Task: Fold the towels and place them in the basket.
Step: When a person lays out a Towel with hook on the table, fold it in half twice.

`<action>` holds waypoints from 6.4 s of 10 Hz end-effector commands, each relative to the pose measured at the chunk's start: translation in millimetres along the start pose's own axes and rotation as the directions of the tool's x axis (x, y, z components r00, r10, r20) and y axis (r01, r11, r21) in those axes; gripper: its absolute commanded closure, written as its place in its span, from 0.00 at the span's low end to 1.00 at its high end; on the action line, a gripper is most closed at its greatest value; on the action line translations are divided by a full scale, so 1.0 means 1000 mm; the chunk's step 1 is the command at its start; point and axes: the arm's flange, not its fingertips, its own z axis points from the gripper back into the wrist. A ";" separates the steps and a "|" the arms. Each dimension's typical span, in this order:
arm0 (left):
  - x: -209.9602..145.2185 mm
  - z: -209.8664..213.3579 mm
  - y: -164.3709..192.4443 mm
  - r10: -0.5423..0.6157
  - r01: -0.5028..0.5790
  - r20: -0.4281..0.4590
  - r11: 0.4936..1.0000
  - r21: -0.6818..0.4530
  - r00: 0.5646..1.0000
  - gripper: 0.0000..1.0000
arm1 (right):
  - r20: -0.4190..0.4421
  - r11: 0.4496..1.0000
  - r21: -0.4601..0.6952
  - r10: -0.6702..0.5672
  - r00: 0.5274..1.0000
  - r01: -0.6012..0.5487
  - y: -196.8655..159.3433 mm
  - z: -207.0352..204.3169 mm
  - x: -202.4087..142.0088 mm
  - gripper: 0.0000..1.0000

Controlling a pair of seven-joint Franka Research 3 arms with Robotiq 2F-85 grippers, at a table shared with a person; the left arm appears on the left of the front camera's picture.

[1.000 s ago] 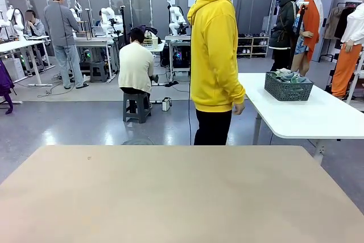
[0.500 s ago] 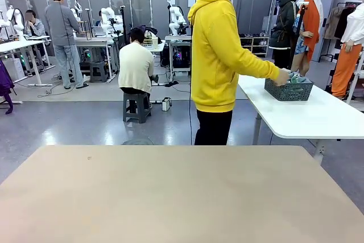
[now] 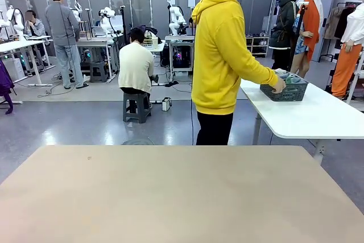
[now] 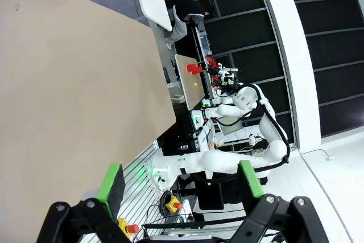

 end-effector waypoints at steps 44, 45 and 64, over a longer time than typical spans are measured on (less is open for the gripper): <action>-0.002 0.001 0.000 -0.003 0.003 -0.010 1.000 -0.006 1.000 0.00 | 0.008 1.000 0.011 0.014 1.000 -0.014 0.003 0.001 0.000 0.00; -0.002 0.001 0.000 -0.003 0.003 -0.010 1.000 -0.006 1.000 0.00 | 0.008 1.000 0.011 0.014 1.000 -0.014 0.003 0.001 0.000 0.00; -0.002 0.001 0.000 -0.003 0.003 -0.010 1.000 -0.006 1.000 0.00 | 0.008 1.000 0.011 0.014 1.000 -0.014 0.003 0.001 0.000 0.00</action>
